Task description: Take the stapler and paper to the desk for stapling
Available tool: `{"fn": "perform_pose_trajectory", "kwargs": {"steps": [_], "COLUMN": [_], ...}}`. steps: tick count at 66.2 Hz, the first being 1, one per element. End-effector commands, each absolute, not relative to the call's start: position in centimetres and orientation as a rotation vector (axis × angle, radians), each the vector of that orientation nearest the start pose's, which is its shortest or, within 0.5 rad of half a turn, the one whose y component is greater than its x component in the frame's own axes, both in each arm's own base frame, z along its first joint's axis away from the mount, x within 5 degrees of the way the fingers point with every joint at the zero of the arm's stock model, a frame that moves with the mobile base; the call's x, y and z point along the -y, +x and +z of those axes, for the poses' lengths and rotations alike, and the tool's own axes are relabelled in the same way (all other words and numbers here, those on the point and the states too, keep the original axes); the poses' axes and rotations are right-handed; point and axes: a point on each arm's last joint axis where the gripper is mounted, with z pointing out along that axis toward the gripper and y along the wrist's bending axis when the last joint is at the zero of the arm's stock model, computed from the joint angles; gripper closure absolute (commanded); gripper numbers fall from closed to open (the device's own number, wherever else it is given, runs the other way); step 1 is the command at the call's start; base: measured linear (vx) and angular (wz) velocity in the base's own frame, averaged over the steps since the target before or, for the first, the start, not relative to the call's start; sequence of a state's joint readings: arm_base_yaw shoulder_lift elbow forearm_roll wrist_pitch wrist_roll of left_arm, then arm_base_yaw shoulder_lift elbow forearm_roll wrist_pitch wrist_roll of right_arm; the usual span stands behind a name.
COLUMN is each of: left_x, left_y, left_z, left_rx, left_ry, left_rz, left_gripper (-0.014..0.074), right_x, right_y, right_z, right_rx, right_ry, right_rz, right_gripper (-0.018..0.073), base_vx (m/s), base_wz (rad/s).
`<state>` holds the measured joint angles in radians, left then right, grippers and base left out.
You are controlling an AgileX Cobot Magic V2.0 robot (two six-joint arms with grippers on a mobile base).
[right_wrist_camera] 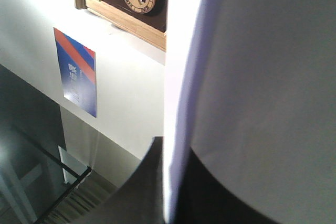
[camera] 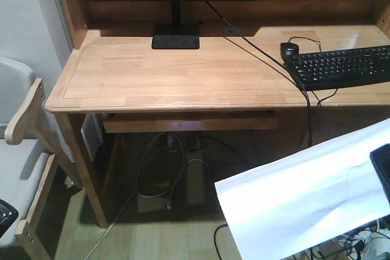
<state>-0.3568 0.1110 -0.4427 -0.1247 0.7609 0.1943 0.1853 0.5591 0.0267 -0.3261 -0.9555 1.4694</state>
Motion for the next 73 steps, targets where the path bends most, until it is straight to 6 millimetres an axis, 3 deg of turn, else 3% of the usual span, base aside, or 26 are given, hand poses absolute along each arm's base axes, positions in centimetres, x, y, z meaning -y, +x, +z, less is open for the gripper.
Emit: {"fn": "perform_pose_trajectory", "kwargs": {"steps": [1,73], "left_x": [1.80,1.80], "left_y": [2.65,2.65], "left_z": [30.31,30.31], "left_rx": [-1.725,-1.725], "left_ry": [0.448,0.448], "left_rz": [-0.273,-0.273], "left_gripper": [0.0603,0.0603], "right_x": [-4.01,-4.01], "right_y": [8.27,8.27], "right_z": [24.58,24.58], "right_rx": [-1.148,-1.148], "right_ry": [0.394,0.394], "right_rz": [1.457,1.457], "right_gripper": [0.0564,0.0564], "base_vx": [0.19,0.17], "base_wz": [0.00,0.00]}}
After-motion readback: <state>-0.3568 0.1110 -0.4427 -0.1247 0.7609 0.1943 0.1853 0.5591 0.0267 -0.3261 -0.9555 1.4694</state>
